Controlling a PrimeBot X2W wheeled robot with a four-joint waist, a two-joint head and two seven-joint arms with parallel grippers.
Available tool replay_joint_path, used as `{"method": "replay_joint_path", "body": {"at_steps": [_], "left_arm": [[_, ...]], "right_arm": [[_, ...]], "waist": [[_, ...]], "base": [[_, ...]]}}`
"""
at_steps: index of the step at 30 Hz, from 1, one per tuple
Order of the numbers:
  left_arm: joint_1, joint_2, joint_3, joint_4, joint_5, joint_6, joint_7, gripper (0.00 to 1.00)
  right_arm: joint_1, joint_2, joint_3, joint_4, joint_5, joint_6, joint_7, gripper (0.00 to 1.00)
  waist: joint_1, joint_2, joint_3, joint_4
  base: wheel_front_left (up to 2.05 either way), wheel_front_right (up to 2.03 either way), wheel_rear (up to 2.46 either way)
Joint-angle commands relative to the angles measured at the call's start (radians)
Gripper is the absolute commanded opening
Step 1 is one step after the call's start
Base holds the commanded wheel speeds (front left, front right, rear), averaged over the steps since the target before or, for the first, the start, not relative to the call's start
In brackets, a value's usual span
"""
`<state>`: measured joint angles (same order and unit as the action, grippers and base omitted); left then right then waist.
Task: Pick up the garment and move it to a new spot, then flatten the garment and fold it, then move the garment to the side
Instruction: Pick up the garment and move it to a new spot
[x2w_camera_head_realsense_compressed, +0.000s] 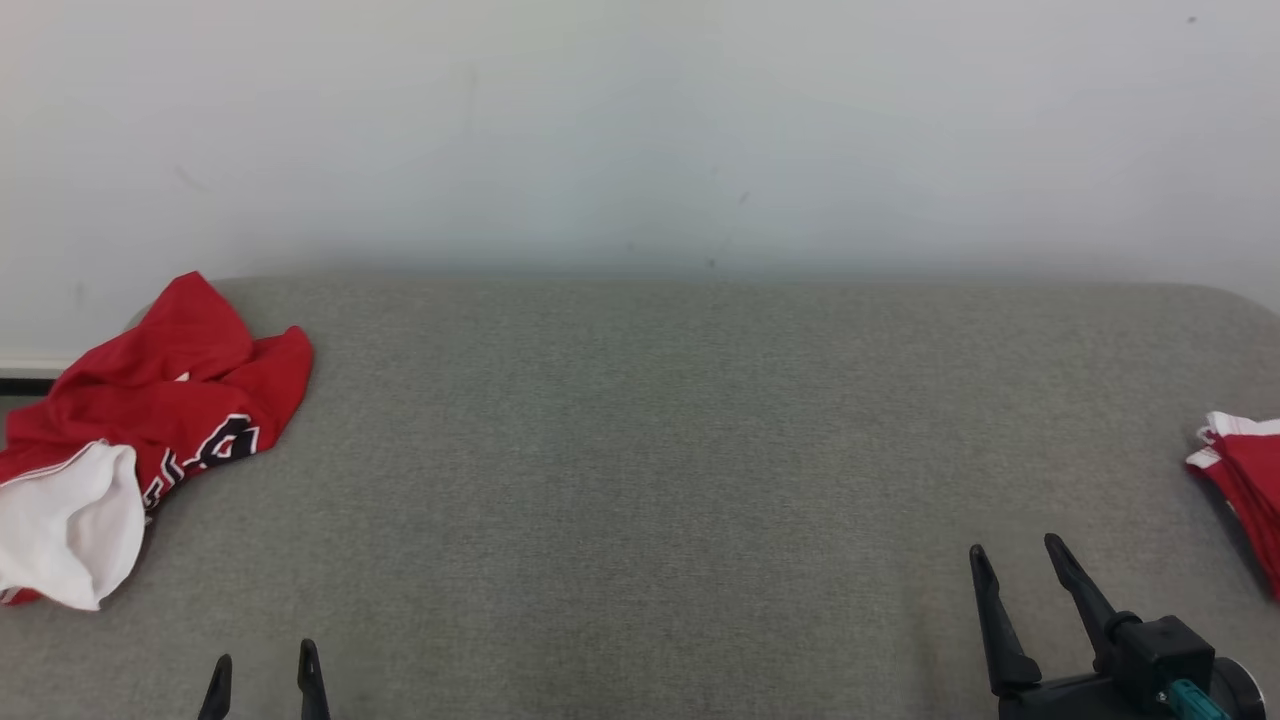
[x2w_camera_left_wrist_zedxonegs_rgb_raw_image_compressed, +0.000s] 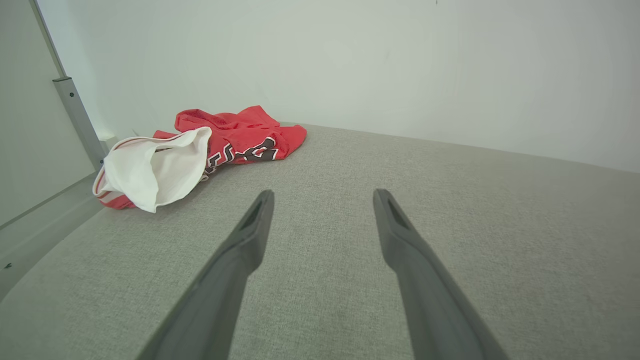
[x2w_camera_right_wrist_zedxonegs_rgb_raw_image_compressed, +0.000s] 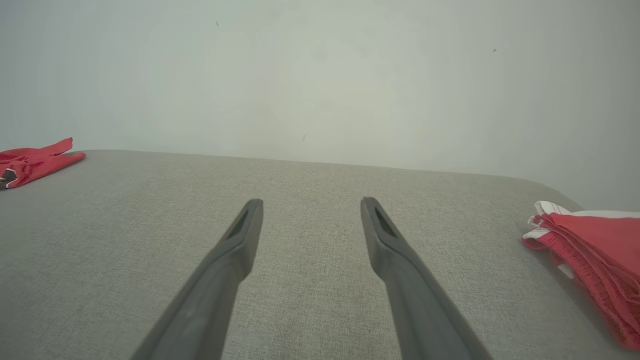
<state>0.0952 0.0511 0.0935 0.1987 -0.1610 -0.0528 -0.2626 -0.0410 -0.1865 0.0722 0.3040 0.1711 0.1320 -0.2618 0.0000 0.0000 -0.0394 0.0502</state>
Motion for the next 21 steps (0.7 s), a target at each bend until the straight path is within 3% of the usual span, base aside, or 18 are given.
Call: {"method": "replay_joint_path", "body": {"at_steps": [1,9,21], "left_arm": [[0.008,-0.001,0.005,-0.005,0.009,-0.003,-0.003,1.0],[0.023,-0.001,0.034,-0.012,0.023,-0.009,-0.003,1.0],[0.029,-0.001,0.064,-0.015,0.034,-0.024,-0.003,1.0]], "right_arm": [[0.01,0.004,0.006,-0.003,0.002,-0.003,-0.004,1.0],[0.005,0.018,0.033,0.0,0.012,-0.003,-0.004,1.0],[0.0,0.033,0.065,0.012,0.027,-0.003,-0.004,1.0]], "waist": [[0.0,0.0,-0.004,0.069],[0.0,0.0,-0.011,0.187],[0.0,0.0,-0.016,0.303]], "base": [[0.0,0.0,0.0],[0.0,0.0,0.0],[0.0,0.0,0.0]]}}
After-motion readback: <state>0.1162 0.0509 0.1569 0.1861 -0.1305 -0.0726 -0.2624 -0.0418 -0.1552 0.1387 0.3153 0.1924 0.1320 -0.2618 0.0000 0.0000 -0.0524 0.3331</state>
